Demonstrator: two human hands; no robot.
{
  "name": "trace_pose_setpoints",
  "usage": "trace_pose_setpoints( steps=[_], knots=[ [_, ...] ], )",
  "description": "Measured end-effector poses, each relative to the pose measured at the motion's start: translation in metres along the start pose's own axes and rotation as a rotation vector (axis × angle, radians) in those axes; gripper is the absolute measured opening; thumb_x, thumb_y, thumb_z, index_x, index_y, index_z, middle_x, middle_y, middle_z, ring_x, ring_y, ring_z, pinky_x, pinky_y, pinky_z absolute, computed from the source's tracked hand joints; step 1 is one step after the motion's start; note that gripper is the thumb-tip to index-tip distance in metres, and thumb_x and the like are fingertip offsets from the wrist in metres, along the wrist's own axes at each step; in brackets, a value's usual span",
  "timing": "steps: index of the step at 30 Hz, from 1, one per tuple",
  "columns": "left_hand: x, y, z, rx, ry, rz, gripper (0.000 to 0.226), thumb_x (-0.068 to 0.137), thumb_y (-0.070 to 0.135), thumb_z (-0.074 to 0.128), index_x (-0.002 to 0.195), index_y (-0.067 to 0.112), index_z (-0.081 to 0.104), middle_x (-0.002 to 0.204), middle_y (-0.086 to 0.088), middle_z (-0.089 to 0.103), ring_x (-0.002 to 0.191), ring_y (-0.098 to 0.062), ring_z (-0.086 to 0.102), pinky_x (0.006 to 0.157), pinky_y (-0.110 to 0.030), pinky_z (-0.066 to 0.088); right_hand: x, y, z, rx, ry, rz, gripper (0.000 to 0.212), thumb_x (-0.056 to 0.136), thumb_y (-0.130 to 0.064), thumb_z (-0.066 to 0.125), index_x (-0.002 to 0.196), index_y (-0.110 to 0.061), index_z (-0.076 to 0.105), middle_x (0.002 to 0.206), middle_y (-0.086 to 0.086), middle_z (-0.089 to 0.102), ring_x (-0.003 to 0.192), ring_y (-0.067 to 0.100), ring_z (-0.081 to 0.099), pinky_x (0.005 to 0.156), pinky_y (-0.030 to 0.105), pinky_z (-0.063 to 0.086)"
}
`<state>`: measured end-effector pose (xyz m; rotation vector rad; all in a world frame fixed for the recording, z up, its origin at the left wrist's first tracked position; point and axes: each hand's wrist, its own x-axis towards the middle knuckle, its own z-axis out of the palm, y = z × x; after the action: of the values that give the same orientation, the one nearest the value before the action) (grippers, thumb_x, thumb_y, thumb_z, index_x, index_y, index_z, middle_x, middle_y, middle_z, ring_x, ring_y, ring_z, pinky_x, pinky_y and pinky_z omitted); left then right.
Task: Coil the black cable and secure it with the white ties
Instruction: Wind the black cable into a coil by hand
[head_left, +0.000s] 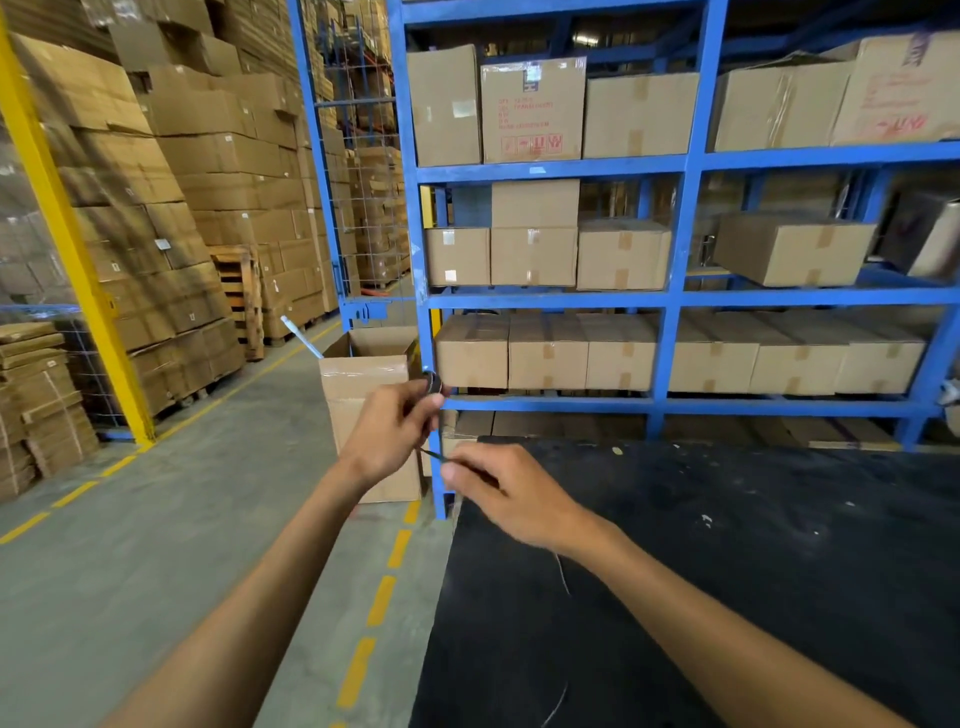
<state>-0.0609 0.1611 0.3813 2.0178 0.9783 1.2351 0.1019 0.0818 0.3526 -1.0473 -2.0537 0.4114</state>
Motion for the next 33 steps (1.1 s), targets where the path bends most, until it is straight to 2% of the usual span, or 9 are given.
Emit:
trace_pose_setpoints(
  steps=[3, 8, 12, 16, 18, 20, 24, 26, 33],
  knots=[
    [-0.016, -0.003, 0.0, -0.078, -0.29, -0.083, 0.029, 0.101, 0.015, 0.045, 0.087, 0.01, 0.069, 0.058, -0.001, 0.047, 0.047, -0.011, 0.041, 0.053, -0.027, 0.036, 0.008, 0.001, -0.033, -0.017, 0.06, -0.008, 0.028, 0.101, -0.034, 0.049, 0.084, -0.022, 0.067, 0.077, 0.003, 0.067, 0.073, 0.02, 0.062, 0.07, 0.044, 0.052],
    [-0.026, 0.021, -0.012, -0.736, -0.54, -0.31, 0.032, 0.096, 0.018, 0.041, 0.098, 0.003, 0.068, 0.058, 0.001, 0.041, 0.044, -0.008, 0.034, 0.043, -0.017, 0.033, 0.02, 0.009, -0.06, 0.21, 0.235, 0.055, 0.025, 0.102, -0.017, 0.051, 0.082, -0.014, 0.066, 0.055, -0.018, 0.053, 0.052, -0.003, 0.047, 0.055, 0.009, 0.036],
    [-0.022, 0.042, -0.017, -0.984, -0.502, -0.253, 0.031, 0.093, 0.018, 0.04, 0.078, 0.01, 0.066, 0.05, 0.007, 0.04, 0.04, -0.005, 0.022, 0.04, -0.018, 0.022, 0.017, 0.019, -0.033, 0.348, 0.232, 0.131, 0.034, 0.105, -0.029, 0.043, 0.087, -0.015, 0.068, 0.054, 0.006, 0.033, 0.046, 0.009, 0.028, 0.046, 0.022, 0.024],
    [-0.008, 0.054, -0.016, -1.29, -0.302, -0.085, 0.033, 0.098, 0.021, 0.035, 0.092, 0.009, 0.065, 0.055, 0.008, 0.041, 0.043, -0.006, 0.025, 0.043, -0.018, 0.026, -0.001, 0.003, -0.001, 0.437, 0.055, 0.197, 0.042, 0.101, -0.041, 0.039, 0.091, -0.011, 0.067, 0.06, 0.008, 0.027, 0.044, 0.003, 0.025, 0.044, 0.015, 0.025],
    [0.003, 0.051, -0.013, -1.251, -0.107, -0.023, 0.033, 0.102, 0.023, 0.033, 0.104, 0.008, 0.062, 0.059, 0.008, 0.04, 0.046, -0.005, 0.033, 0.047, -0.017, 0.033, -0.012, -0.008, 0.007, 0.397, -0.134, 0.172, 0.046, 0.102, -0.037, 0.039, 0.099, 0.001, 0.066, 0.053, -0.009, 0.04, 0.044, 0.001, 0.027, 0.047, 0.013, 0.029],
    [0.01, 0.043, -0.011, -0.871, 0.08, 0.061, 0.028, 0.103, 0.022, 0.037, 0.108, 0.008, 0.061, 0.06, 0.007, 0.044, 0.051, -0.009, 0.038, 0.054, -0.019, 0.037, -0.018, -0.015, 0.009, 0.318, -0.251, 0.125, 0.041, 0.106, -0.025, 0.039, 0.1, 0.006, 0.065, 0.054, -0.024, 0.054, 0.047, 0.0, 0.034, 0.057, 0.011, 0.036],
    [0.004, 0.023, -0.007, -0.007, 0.082, 0.173, 0.026, 0.1, 0.015, 0.047, 0.082, 0.026, 0.062, 0.06, 0.005, 0.053, 0.052, -0.009, 0.044, 0.055, -0.025, 0.038, -0.009, -0.021, -0.016, 0.144, -0.059, 0.052, 0.031, 0.104, -0.026, 0.045, 0.085, -0.015, 0.067, 0.068, -0.009, 0.056, 0.064, 0.003, 0.048, 0.066, 0.026, 0.041],
    [-0.005, 0.014, -0.006, -0.006, -0.066, 0.09, 0.028, 0.101, 0.017, 0.046, 0.082, 0.024, 0.066, 0.057, 0.002, 0.05, 0.051, -0.008, 0.043, 0.054, -0.026, 0.035, -0.002, -0.017, -0.04, 0.093, 0.052, 0.055, 0.028, 0.103, -0.028, 0.048, 0.082, -0.021, 0.065, 0.07, 0.003, 0.06, 0.066, 0.017, 0.055, 0.066, 0.036, 0.046],
    [-0.016, 0.034, -0.008, -0.583, -0.391, -0.146, 0.037, 0.093, 0.026, 0.042, 0.074, 0.01, 0.07, 0.045, 0.003, 0.034, 0.036, -0.007, 0.024, 0.039, -0.019, 0.022, 0.023, -0.011, -0.08, 0.151, 0.277, 0.058, 0.022, 0.101, -0.011, 0.052, 0.093, 0.001, 0.069, 0.057, -0.022, 0.06, 0.06, -0.01, 0.058, 0.059, 0.007, 0.042]
  ],
)
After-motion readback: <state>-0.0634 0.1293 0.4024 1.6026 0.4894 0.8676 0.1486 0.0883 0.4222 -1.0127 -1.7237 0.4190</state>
